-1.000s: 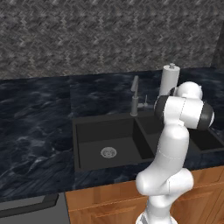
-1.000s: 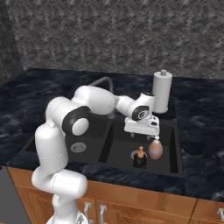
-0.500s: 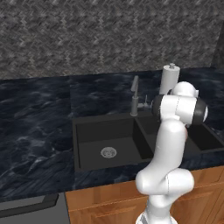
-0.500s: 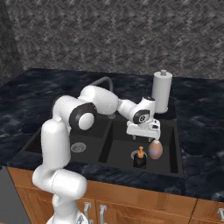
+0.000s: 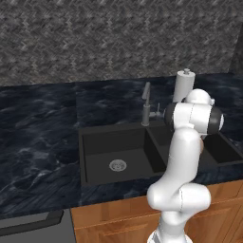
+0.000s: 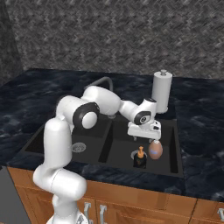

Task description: Pick up the soap dispenser and soap dispenser from the sink, and place them back in the cabinet, and close the cabinet doors.

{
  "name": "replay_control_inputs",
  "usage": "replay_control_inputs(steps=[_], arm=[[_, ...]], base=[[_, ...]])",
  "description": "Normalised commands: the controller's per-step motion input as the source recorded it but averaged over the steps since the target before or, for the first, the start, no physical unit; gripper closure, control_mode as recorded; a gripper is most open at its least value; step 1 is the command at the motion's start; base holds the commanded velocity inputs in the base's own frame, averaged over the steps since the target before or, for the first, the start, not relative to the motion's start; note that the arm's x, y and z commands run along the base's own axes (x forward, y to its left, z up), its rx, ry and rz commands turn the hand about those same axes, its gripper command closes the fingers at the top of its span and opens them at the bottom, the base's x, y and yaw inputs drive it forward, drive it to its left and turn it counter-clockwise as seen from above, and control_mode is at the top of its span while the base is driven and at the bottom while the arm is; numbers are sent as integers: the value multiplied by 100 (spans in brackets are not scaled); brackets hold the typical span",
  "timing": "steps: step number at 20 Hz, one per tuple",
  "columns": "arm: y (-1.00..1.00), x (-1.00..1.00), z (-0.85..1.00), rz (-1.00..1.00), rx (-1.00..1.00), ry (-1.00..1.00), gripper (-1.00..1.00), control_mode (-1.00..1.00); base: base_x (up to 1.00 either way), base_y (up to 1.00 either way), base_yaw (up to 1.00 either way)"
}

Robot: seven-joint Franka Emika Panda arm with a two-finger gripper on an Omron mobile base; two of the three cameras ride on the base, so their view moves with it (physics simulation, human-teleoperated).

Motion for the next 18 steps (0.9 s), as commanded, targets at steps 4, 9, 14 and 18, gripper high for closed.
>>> replay_control_inputs(steps=[4,9,14,18], arm=[[-1,0,-3,0,0,0,-100,-100],[0,-2,-11,0,0,0,-100,-100],[0,-4,-19,0,0,0,-100,-100],[-3,0,-11,0,0,0,-100,-100]], base=[[0,0,0],[0,0,0],[0,0,0],[0,0,0]])
